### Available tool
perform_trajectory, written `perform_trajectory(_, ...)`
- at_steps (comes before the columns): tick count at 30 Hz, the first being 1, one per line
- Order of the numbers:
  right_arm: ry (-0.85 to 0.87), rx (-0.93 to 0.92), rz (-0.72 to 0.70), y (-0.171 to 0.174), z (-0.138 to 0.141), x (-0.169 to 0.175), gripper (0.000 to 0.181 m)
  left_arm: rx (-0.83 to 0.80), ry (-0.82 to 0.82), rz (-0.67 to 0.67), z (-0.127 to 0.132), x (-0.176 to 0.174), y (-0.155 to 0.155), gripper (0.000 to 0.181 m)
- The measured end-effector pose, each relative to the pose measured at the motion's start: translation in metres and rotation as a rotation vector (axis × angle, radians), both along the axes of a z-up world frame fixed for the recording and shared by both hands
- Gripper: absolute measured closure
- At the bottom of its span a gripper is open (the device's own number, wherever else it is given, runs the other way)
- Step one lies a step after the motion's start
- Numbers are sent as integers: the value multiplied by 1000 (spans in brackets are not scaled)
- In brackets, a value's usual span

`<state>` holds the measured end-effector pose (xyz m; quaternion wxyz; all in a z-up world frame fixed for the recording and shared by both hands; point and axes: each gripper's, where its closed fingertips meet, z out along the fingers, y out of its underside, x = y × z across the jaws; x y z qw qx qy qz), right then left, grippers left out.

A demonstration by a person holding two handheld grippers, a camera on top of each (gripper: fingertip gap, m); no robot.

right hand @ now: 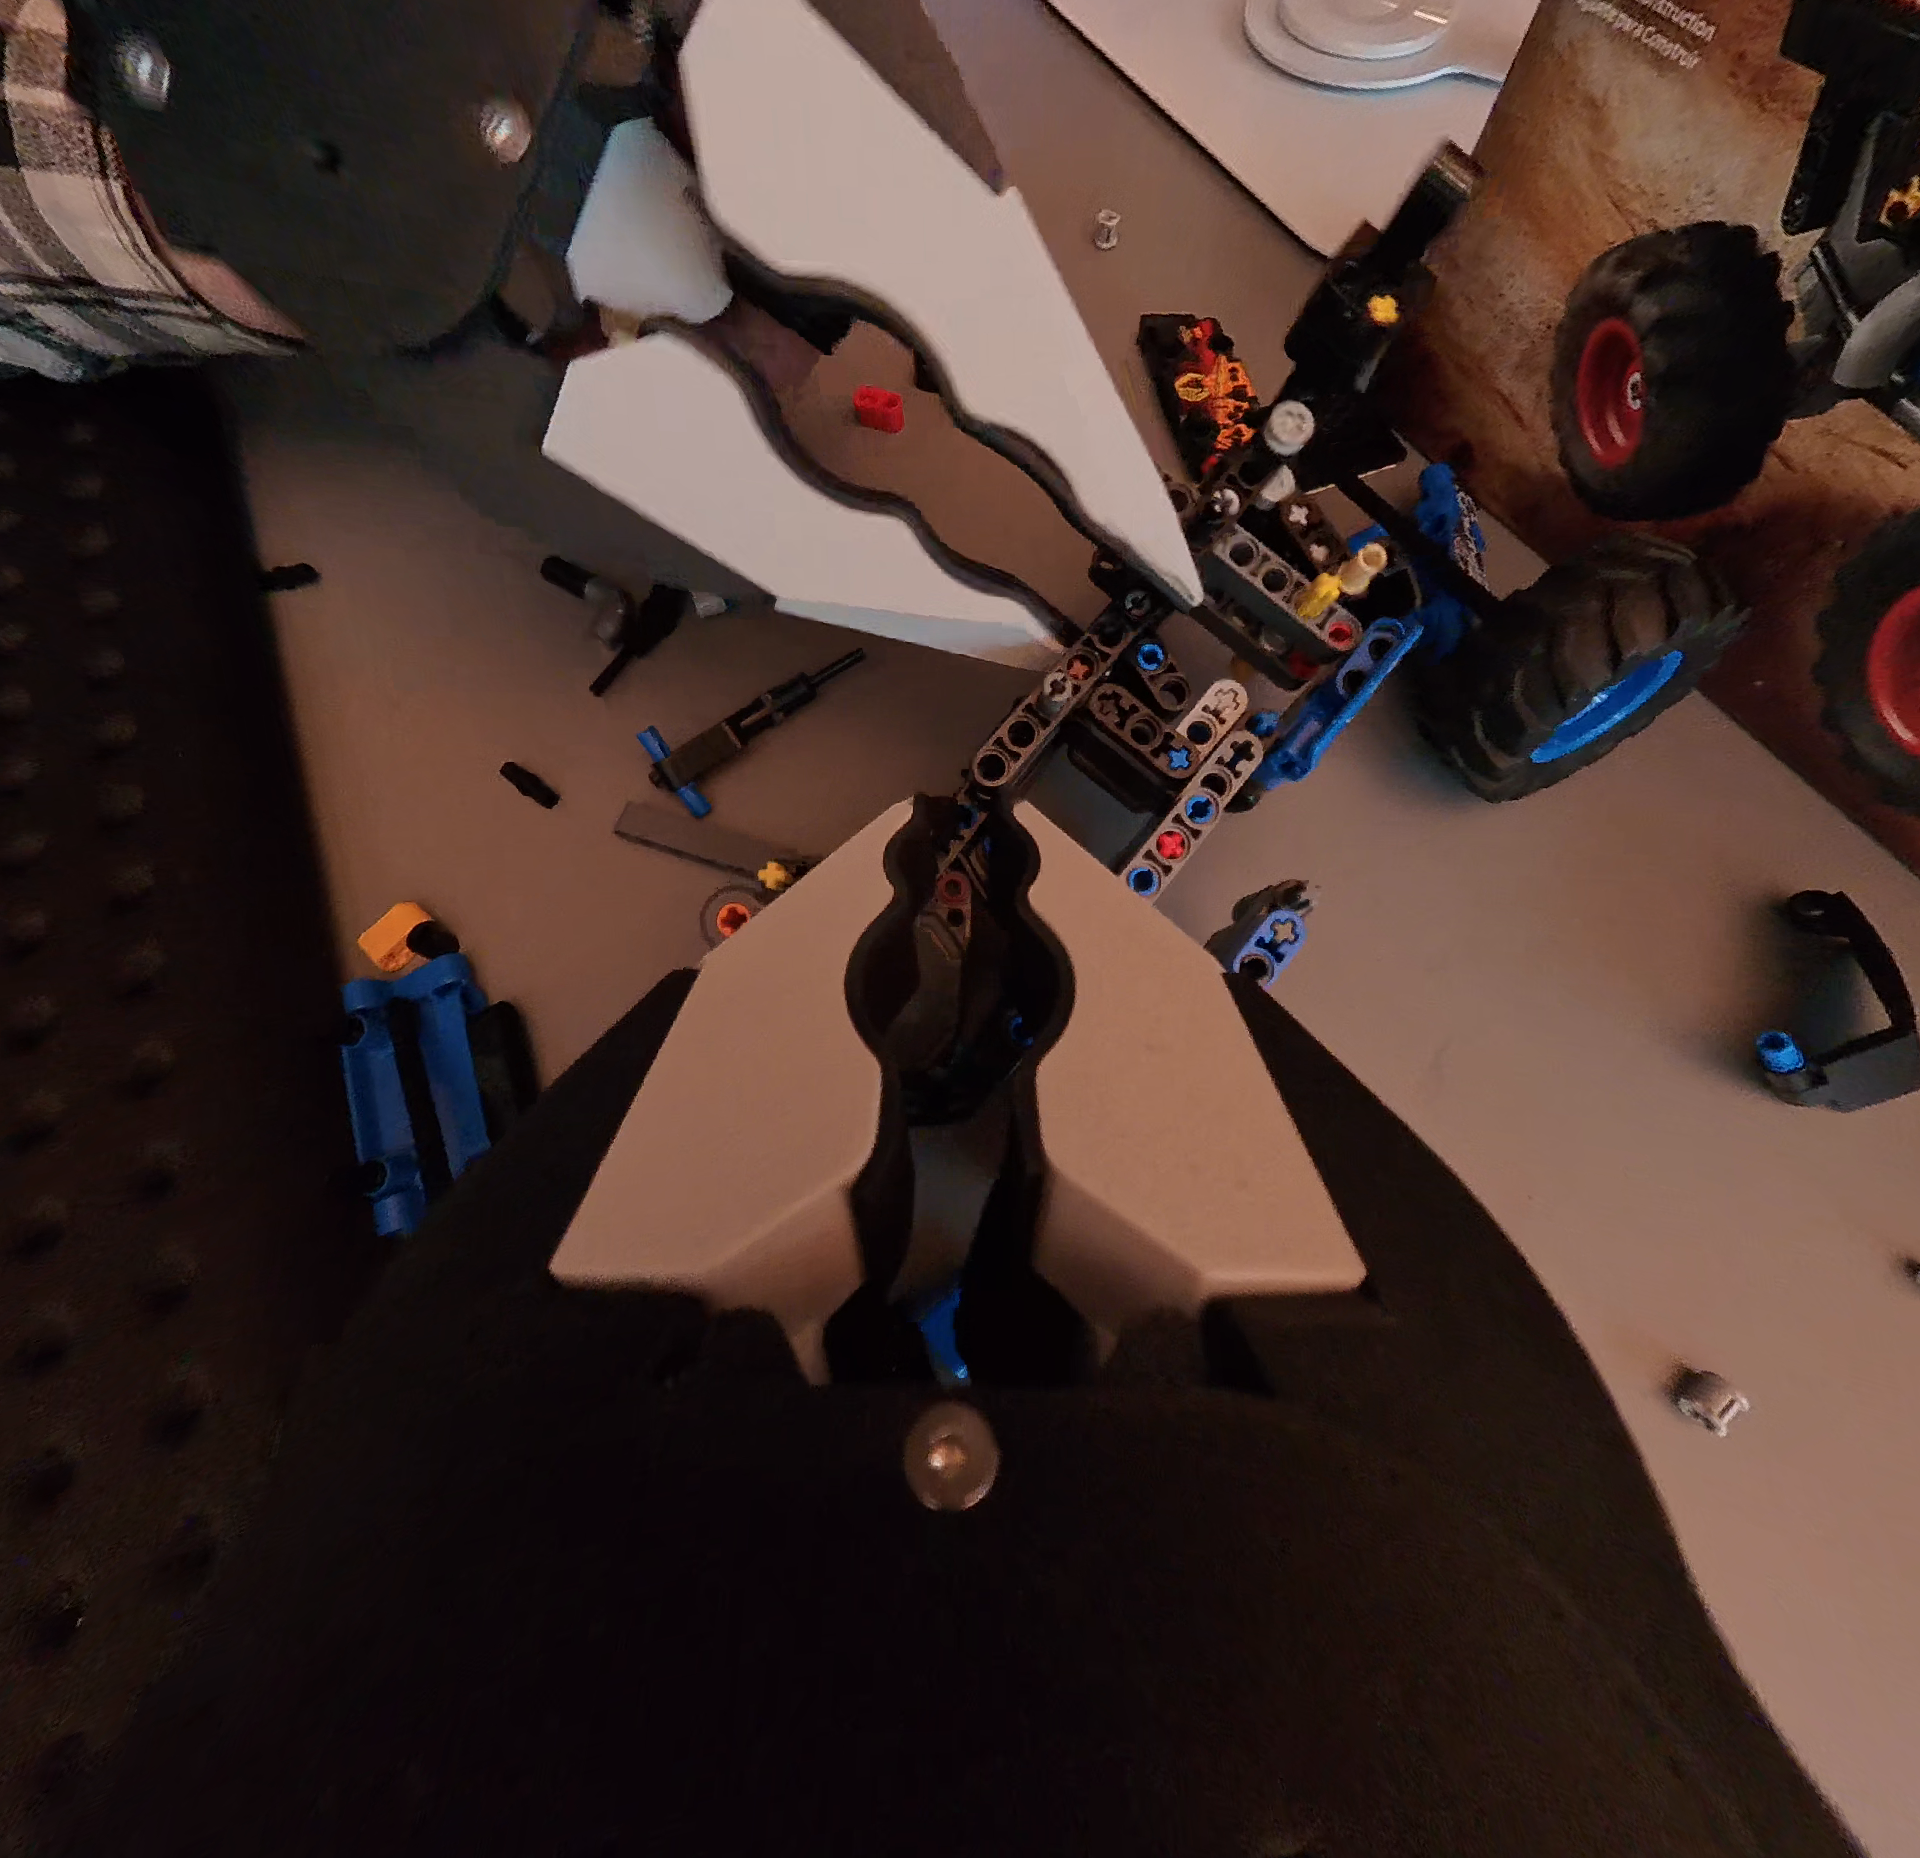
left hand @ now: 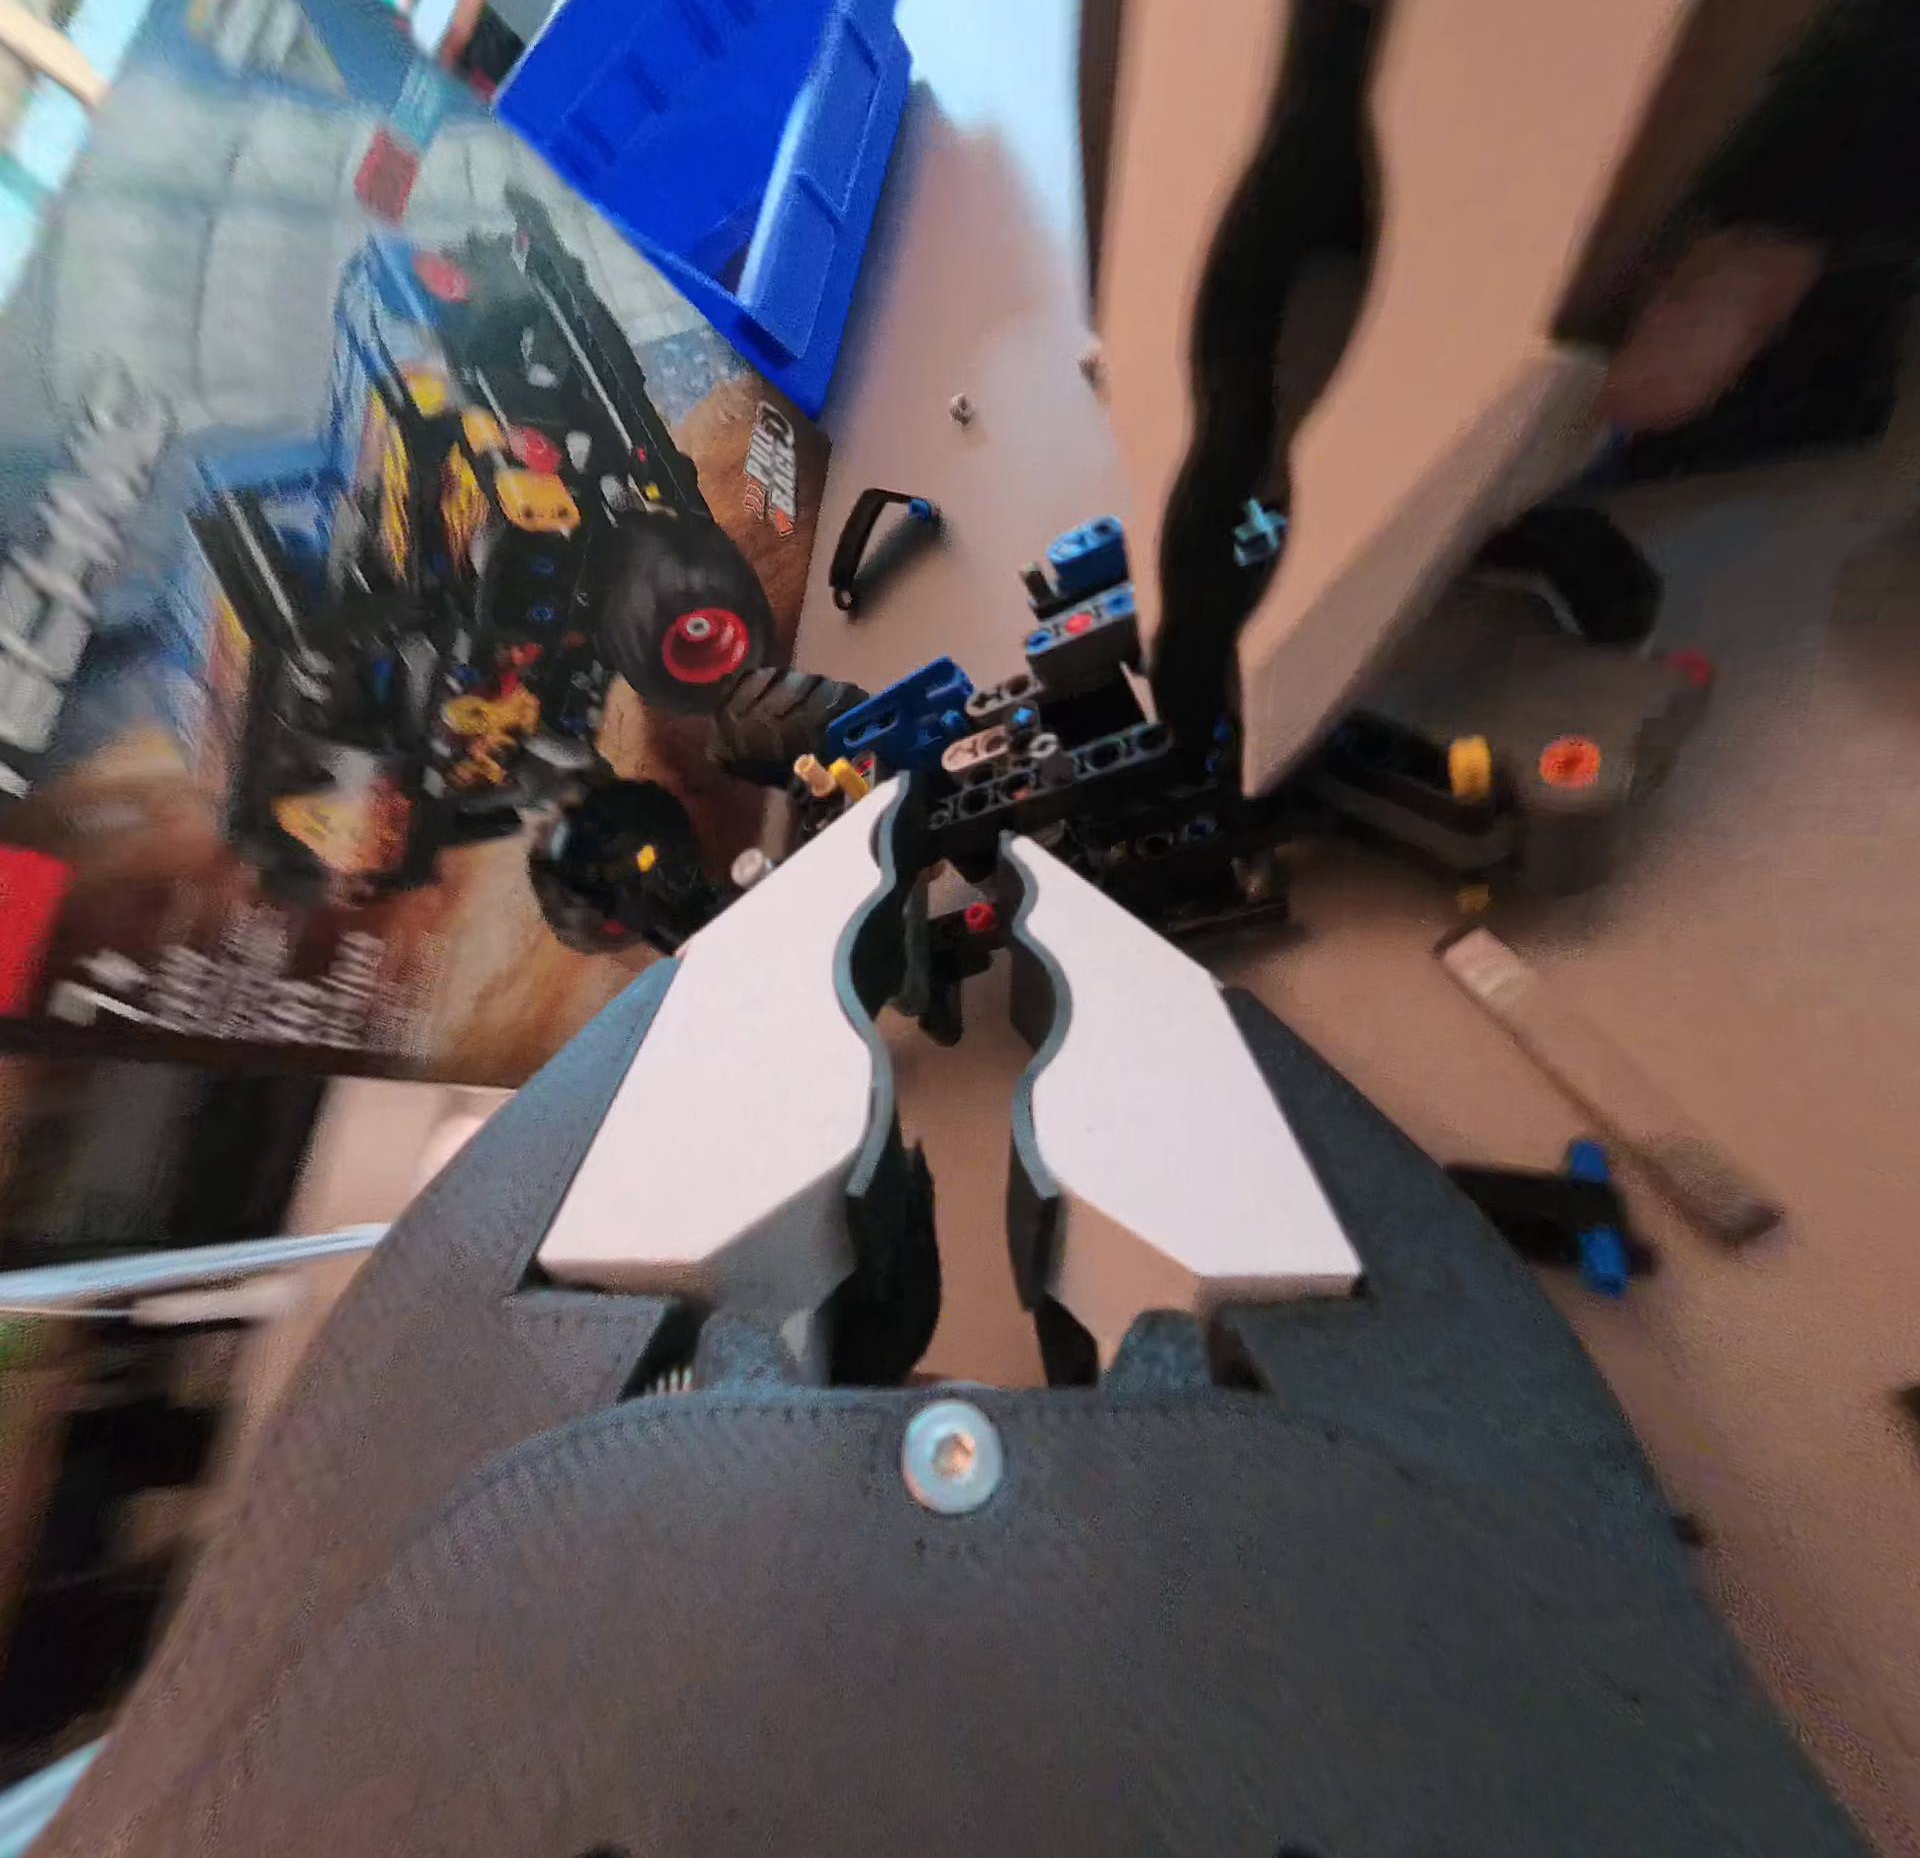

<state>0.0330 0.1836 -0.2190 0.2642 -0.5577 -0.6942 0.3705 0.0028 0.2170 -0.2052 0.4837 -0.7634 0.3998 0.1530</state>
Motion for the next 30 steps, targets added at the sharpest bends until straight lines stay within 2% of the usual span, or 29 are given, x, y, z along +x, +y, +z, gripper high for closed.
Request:
perform_trajectory(2,-6,-28,19,-2,0,2,171,94,341,-54,1,0,-5,167)
perform_trajectory(3,-13,-30,30,-4,0,3,170,135,436,-74,2,0,-7,166)
perform_trajectory(8,-39,-54,76,-6,0,5,170,138,525,-143,1,2,-9,168)
perform_trajectory(11,-40,-71,70,-2,0,3,169,114,427,-134,-4,1,-1,169)
perform_trajectory(15,-25,-100,55,2,-1,1,169,57,113,-67,-3,3,5,175)
perform_trajectory(19,-13,-106,28,6,-1,-1,169,-6,-101,-4,-3,4,11,177)
perform_trajectory(20,-10,-105,22,7,-1,-1,169,3,-62,0,-4,3,12,179)
perform_trajectory(22,-7,-96,15,8,-1,-2,169,-19,-136,18,-4,2,13,180)
perform_trajectory(24,2,-103,13,8,0,-3,169,-40,-123,13,-4,1,13,179)
perform_trajectory(27,-6,-104,65,-1,0,2,169,-69,65,-91,-3,-2,-2,166)
perform_trajectory(30,-12,-75,141,-12,0,9,169,-58,159,-184,-1,3,-21,166)
